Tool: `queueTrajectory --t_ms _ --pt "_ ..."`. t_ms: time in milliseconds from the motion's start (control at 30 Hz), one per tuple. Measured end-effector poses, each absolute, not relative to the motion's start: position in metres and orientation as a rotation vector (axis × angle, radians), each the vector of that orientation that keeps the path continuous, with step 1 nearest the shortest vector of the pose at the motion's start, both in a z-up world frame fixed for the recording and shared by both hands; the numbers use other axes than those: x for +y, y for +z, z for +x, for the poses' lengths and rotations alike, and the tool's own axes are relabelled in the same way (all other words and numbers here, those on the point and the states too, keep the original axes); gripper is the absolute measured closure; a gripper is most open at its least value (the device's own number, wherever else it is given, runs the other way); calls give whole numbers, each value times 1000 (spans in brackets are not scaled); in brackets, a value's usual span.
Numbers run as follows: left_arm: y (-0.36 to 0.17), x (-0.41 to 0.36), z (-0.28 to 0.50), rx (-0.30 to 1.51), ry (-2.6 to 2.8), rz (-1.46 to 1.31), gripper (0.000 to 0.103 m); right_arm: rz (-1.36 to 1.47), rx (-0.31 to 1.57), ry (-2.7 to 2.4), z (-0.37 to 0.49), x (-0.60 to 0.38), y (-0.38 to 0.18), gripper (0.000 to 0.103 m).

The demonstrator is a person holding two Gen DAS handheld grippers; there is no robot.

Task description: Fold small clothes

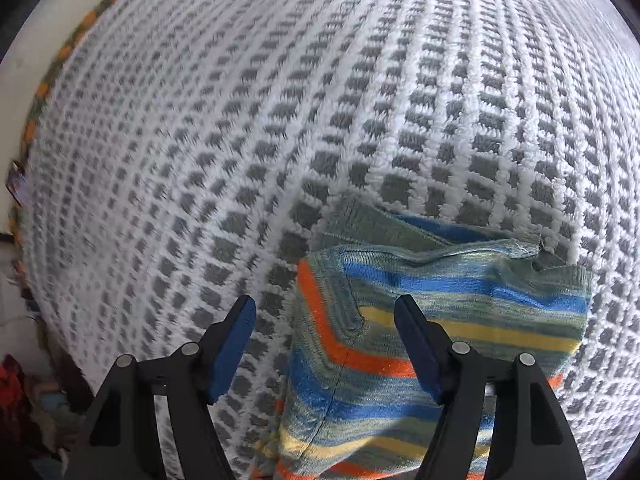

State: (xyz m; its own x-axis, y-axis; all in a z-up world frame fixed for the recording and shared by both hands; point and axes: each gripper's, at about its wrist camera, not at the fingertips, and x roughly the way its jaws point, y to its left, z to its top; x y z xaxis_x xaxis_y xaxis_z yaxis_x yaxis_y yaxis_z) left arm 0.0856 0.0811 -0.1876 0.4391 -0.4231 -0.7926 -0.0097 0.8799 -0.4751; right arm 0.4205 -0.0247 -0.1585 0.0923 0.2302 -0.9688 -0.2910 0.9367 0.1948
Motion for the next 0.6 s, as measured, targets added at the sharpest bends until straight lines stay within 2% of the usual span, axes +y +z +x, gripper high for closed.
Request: queueTrajectory --t_ms 33,200,267,300,333,467,600 --pt "-188 81 86 1094 -270 -446 23 -76 1429 398 419 -19 -162 96" --pt "-190 82 87 1092 -281 -446 22 9 1239 325 416 -30 -131 98" --pt "-192 81 89 1095 -283 -442 20 -1 1246 347 420 -28 -137 87" --pt "-192 79 90 1095 -282 -433 20 13 1313 395 422 -23 -147 65" --pt "-191 78 90 1095 -282 -424 20 39 1371 431 422 -17 -157 48" --pt "-191 77 89 1087 -286 -419 20 228 1257 561 403 -50 -127 47" --pt "-192 76 90 1087 -279 -406 19 426 1222 661 370 -95 -100 37"
